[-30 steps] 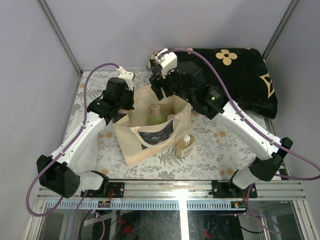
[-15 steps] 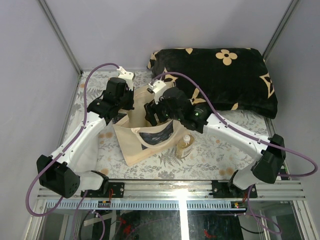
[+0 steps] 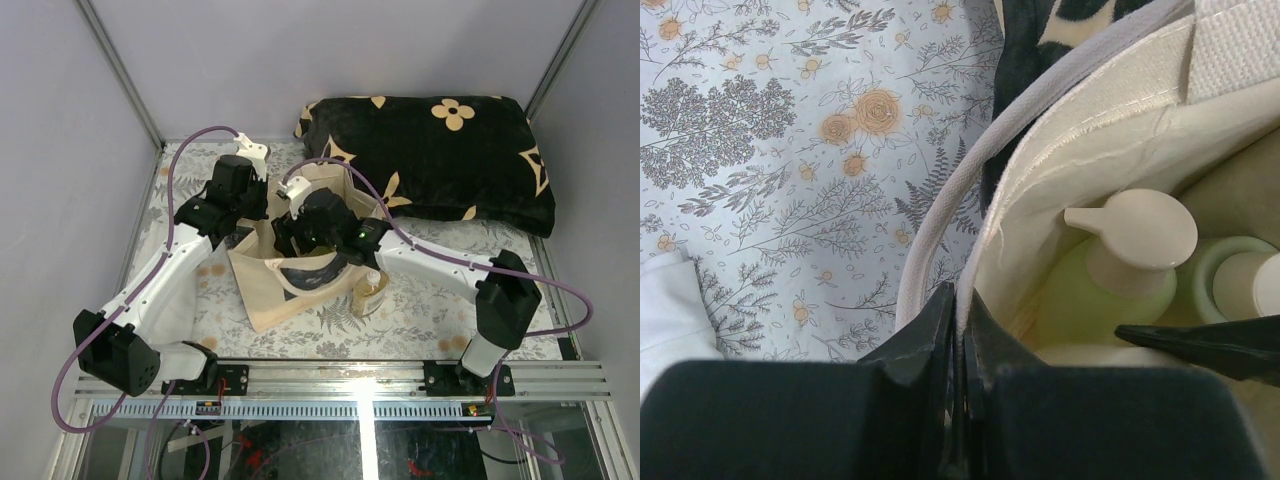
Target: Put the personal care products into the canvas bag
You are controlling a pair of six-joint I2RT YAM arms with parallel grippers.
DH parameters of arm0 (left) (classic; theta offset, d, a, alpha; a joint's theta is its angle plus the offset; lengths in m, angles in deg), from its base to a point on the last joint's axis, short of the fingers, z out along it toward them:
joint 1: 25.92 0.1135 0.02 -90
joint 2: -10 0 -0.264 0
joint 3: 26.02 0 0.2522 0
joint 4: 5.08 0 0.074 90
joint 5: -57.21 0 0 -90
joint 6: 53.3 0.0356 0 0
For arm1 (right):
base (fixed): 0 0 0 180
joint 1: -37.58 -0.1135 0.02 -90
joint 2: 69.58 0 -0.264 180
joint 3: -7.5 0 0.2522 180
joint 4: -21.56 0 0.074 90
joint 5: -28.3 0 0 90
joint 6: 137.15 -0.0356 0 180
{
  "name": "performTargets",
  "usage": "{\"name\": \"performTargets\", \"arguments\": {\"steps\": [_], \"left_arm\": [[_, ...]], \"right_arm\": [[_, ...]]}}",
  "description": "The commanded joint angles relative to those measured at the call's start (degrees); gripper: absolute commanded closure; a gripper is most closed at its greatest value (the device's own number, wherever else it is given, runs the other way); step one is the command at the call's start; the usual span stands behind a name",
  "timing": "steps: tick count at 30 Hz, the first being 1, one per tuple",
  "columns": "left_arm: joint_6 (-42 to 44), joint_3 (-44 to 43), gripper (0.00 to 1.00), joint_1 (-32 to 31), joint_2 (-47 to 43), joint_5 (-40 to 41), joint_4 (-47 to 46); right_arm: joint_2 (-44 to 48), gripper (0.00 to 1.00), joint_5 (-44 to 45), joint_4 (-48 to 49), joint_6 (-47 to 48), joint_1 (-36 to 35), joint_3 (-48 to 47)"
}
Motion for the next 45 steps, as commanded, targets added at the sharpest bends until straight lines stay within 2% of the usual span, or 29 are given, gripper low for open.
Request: {"name": "performTargets", "arguments": {"steps": [1, 9, 14, 17, 21, 25, 31, 36, 45], "left_arm": [[0.9, -1.4, 1.0, -0.3, -1.1, 0.0, -1.8], [1.0, -1.5, 1.0, -0.2, -1.3, -0.3, -1.8], [0.9, -1.3, 1.0, -0.2, -1.3, -0.5, -1.8], [0.9, -1.2, 1.0, -0.2, -1.4, -0.5, -1.7], [0.8, -1.1, 1.0, -0.2, -1.4, -0.3, -1.6], [0.8, -1.2, 1.0, -0.2, -1.0, -0.3, -1.7], [0.8, -1.4, 1.0, -0.2, -0.7, -0.4, -1.7], [0.8, -1.6, 1.0, -0.2, -0.3, -0.6, -1.6], [0.7, -2.0, 1.0, -0.2, 0.2, -0.2, -1.5]], "right_arm": [[1.0, 1.0, 0.5, 12.2, -1.0, -0.3, 1.5], [1.0, 1.0, 3.3, 16.0, -1.4, -0.3, 6.4], [-2.2, 1.0, 2.7, 18.6, -1.9, -0.3, 8.0], [-3.3, 0.88, 1.8, 17.5, -2.0, -0.3, 7.0], [-2.8, 0.66, 2.1, 16.8, -1.3, -0.3, 6.8], [-2.0, 0.38, 2.7, 15.0, -0.8, -0.3, 6.4], [1.2, 0.12, 6.6, 12.7, -0.1, -0.4, 5.4], [5.6, 0.0, 11.9, 8.8, 1.1, -0.4, 3.5], [18.9, 0.01, 25.0, -1.1, 1.5, -0.4, 0.3]]}}
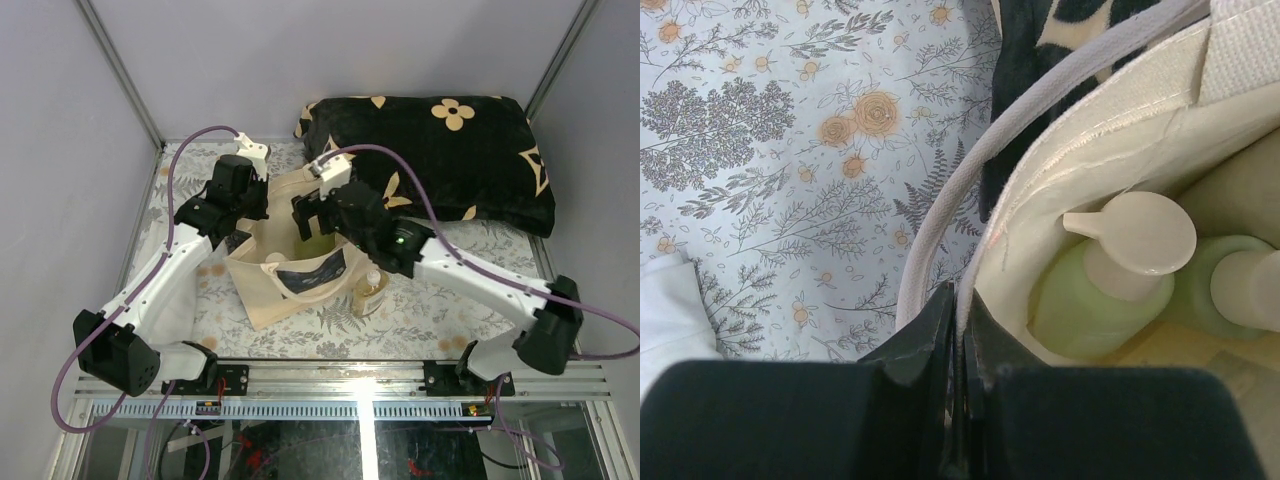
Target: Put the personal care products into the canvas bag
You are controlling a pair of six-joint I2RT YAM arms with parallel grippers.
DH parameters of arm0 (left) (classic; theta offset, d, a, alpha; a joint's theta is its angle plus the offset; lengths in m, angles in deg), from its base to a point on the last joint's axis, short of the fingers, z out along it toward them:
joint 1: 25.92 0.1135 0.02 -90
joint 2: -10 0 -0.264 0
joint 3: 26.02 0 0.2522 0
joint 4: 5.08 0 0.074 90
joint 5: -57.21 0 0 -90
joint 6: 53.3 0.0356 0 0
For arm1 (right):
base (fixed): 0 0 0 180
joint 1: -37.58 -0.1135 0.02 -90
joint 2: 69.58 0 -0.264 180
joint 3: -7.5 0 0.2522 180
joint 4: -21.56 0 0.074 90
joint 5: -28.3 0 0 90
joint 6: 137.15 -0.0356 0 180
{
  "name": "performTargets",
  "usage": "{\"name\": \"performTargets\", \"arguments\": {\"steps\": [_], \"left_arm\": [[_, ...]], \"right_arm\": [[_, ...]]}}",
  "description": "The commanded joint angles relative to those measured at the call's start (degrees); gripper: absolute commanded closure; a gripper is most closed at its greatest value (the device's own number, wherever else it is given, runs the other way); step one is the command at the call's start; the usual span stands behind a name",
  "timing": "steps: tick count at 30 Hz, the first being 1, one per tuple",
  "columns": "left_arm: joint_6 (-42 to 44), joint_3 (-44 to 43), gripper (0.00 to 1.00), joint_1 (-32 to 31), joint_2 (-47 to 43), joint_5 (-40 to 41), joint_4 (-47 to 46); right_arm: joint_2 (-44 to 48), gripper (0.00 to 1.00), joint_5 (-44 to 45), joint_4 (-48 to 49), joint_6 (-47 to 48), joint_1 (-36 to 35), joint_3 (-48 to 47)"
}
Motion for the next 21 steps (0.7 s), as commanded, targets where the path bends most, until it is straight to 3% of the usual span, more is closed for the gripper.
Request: {"name": "performTargets", "arguments": {"steps": [1, 6, 11, 16, 21], "left_arm": [[0.7, -2.0, 1.0, -0.2, 0.4, -0.1, -1.5], [0.6, -2.4, 1.0, -0.2, 0.8, 0.1, -1.4], [0.7, -2.6, 1.0, -0.2, 1.0, 0.4, -1.4], [0.8, -2.7, 1.0, -0.3, 1.1, 0.0, -1.4], [0.8, -2.5, 1.0, -0.2, 1.0, -0.8, -1.6]], "right_arm": [[10.2, 0.0, 11.5, -6.1, 0.7, 0.1, -3.6], [13.6, 0.0, 22.8, -29.4, -3.4, 0.1, -13.5], [17.9, 0.01, 26.4, -48.7, -23.8, 0.1, -16.4], [18.4, 0.01, 22.5, -57.7, -42.5, 0.1, -12.6], [20.0, 0.0, 18.9, -55.7, -53.3, 0.1, -3.7]]}}
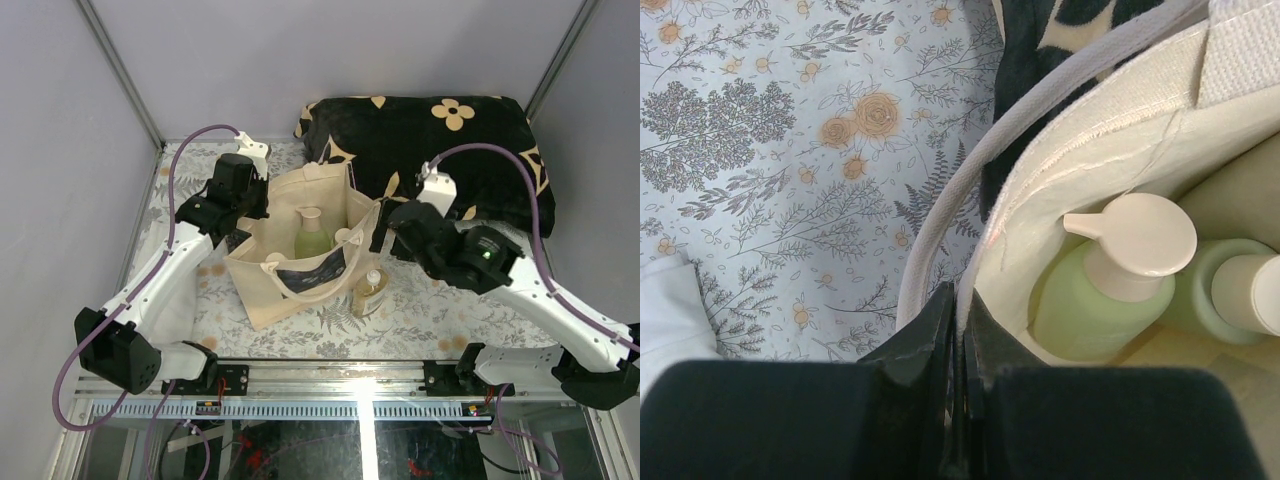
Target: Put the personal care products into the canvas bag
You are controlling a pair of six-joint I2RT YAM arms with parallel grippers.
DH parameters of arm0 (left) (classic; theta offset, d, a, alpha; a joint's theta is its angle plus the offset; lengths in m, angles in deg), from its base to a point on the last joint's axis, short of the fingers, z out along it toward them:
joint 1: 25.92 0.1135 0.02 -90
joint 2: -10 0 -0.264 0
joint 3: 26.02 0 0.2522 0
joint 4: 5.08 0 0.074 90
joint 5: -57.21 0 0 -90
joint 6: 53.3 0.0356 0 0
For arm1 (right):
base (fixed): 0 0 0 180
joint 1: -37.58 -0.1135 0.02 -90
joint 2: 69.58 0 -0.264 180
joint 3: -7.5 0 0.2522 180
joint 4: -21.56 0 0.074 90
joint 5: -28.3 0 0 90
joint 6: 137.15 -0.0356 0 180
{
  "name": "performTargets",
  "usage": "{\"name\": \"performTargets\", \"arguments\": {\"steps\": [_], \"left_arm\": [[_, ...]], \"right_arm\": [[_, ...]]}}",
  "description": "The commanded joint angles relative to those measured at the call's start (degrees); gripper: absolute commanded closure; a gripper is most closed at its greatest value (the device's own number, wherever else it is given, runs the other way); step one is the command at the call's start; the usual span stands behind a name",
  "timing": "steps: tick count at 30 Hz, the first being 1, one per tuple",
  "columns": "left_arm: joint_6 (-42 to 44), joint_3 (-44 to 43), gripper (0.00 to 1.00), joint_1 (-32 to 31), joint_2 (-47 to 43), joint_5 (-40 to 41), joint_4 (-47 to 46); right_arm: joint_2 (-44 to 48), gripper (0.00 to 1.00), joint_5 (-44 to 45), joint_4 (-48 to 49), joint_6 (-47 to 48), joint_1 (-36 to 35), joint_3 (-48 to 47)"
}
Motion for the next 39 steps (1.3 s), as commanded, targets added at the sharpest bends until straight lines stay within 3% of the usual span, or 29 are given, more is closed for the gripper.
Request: {"name": "performTargets", "arguments": {"steps": [1, 8, 19, 39], "left_arm": [[0.8, -1.9, 1.0, -0.2, 0.2, -1.0, -1.8], [1.7, -1.4, 1.0, -0.3, 0.0, -1.3, -2.5], [1.9, 0.0, 1.0, -0.2, -1.2, -1.2, -3.5], [1.8, 0.4, 1.0, -0.3, -1.4, -0.4, -3.3]], "right_arm": [[1.4, 0.0, -2.1, -1.7, -16.5, 0.1, 7.3], [6.3, 0.01, -3.7, 3.5, -23.8, 1.5, 18.5], [-1.7, 0.01, -10.9, 14.6, -19.5, 2.8, 20.3], [-5.4, 0.01, -17.3, 7.1, -20.1, 2.8, 22.8]]}}
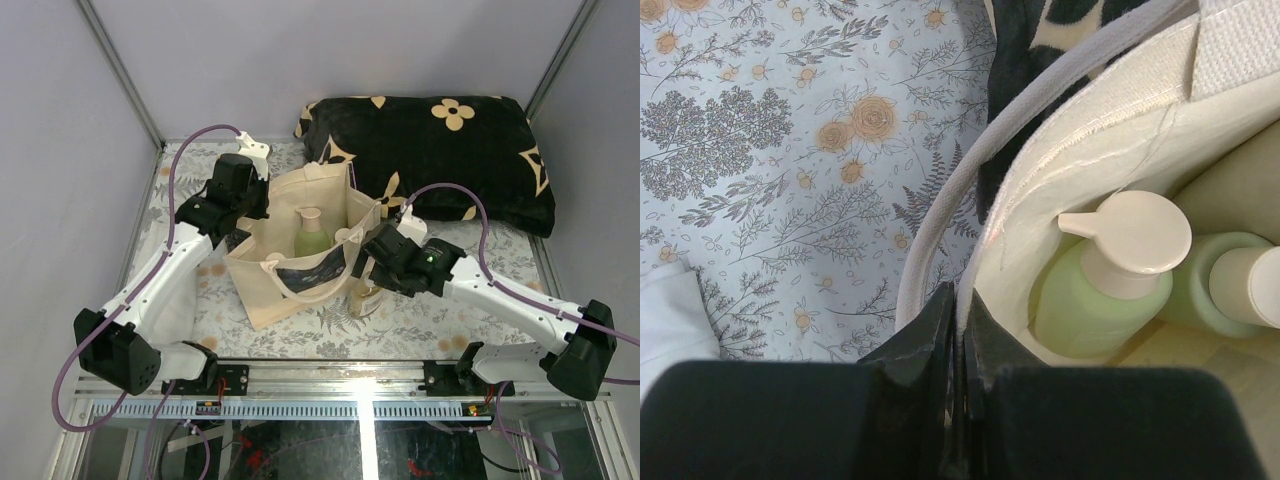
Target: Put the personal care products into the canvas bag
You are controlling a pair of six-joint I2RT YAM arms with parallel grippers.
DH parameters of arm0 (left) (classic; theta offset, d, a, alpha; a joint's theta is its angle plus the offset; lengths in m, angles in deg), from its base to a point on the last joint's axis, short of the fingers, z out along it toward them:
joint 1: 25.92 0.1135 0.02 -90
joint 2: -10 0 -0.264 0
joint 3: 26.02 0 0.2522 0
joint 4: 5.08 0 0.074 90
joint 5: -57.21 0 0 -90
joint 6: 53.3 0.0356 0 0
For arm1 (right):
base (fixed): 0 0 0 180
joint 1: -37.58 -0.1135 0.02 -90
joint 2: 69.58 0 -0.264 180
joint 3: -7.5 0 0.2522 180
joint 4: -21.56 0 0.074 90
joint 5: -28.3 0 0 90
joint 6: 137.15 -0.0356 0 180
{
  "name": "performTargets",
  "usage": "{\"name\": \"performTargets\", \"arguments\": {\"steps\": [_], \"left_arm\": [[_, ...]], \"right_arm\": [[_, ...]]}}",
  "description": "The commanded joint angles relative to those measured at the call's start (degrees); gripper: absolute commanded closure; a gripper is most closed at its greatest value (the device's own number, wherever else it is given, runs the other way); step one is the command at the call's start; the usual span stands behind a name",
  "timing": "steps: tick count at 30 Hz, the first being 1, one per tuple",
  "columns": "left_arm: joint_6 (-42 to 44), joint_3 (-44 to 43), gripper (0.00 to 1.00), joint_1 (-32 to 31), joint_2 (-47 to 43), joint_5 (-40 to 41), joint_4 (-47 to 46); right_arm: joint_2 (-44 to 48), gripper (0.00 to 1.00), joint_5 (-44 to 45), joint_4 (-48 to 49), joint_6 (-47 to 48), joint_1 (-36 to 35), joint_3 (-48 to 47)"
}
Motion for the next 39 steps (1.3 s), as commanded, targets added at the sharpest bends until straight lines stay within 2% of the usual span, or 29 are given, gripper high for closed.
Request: {"name": "performTargets", "arguments": {"steps": [1, 11, 15, 17, 23, 27, 36, 39], "left_arm": [[0.6, 0.3, 1.0, -0.2, -1.0, 0.6, -3.1], [0.3, 0.5, 1.0, -0.2, -0.3, -0.8, -3.1], [0.3, 0.4, 1.0, -0.2, -0.1, -1.2, -3.0], [0.3, 0.4, 1.0, -0.2, -0.2, -1.4, -3.1], [0.3, 0.4, 1.0, -0.2, -0.1, -1.6, -3.1], [0.2, 0.5, 1.0, -0.2, -0.2, -1.7, -3.2], [0.2, 0.4, 1.0, -0.2, -0.1, -1.5, -3.2], [0.1, 0.4, 1.0, -0.3, -0.1, -1.6, -3.1]], "right_arm": [[0.0, 0.01, -2.0, -2.3, -0.9, 0.1, 0.8], [-4.9, 0.0, -3.2, 2.1, 1.9, 0.1, 1.2], [-6.5, 0.06, -2.4, 2.4, 2.9, 0.2, 0.5], [-6.4, 0.14, -2.2, 2.5, 2.9, 0.3, 0.4], [-5.2, 0.59, -1.2, 2.8, 2.9, 0.6, 0.7], [-5.5, 0.83, -0.6, 1.4, 3.7, 0.7, -0.2], [-9.6, 0.81, 0.1, 1.0, 7.8, 0.8, -2.5], [-12.6, 0.97, 0.4, -0.4, 10.2, 0.7, -5.1]]}}
